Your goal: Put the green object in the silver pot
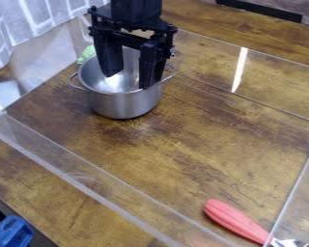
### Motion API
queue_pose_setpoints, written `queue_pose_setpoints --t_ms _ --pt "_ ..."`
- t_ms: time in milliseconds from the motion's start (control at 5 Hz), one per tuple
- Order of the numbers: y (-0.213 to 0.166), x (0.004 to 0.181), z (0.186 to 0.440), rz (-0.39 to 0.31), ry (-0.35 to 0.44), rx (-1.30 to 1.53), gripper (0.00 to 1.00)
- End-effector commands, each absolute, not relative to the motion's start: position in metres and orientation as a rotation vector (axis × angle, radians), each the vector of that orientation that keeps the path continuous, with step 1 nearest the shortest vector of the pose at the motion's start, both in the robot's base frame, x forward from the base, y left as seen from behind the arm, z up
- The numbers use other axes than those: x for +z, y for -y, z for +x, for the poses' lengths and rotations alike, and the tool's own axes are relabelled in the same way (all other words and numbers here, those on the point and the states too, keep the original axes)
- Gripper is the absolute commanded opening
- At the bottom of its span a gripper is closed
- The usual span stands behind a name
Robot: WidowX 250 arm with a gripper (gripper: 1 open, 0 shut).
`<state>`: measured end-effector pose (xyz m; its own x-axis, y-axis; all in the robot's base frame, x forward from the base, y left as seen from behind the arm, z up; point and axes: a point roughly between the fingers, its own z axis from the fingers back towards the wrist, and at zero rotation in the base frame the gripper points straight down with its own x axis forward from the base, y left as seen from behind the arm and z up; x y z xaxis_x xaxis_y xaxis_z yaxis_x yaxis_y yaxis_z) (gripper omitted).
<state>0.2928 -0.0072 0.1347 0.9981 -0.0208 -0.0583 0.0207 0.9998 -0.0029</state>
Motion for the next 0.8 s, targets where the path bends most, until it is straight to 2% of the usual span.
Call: queue_pose_setpoints --t_ms 0,200,400,600 --pt "0.006 0.117 0.295 0.0 -0.067 -0.042 1.0" --pt "0.012 0.115 0.299 0.006 -0.036 -0.094 1.0" --pt "0.011 0.107 0.293 0.007 -0.04 -0.131 1.0" --pt "0.029 0.123 0.301 0.021 0.0 -0.161 1.0"
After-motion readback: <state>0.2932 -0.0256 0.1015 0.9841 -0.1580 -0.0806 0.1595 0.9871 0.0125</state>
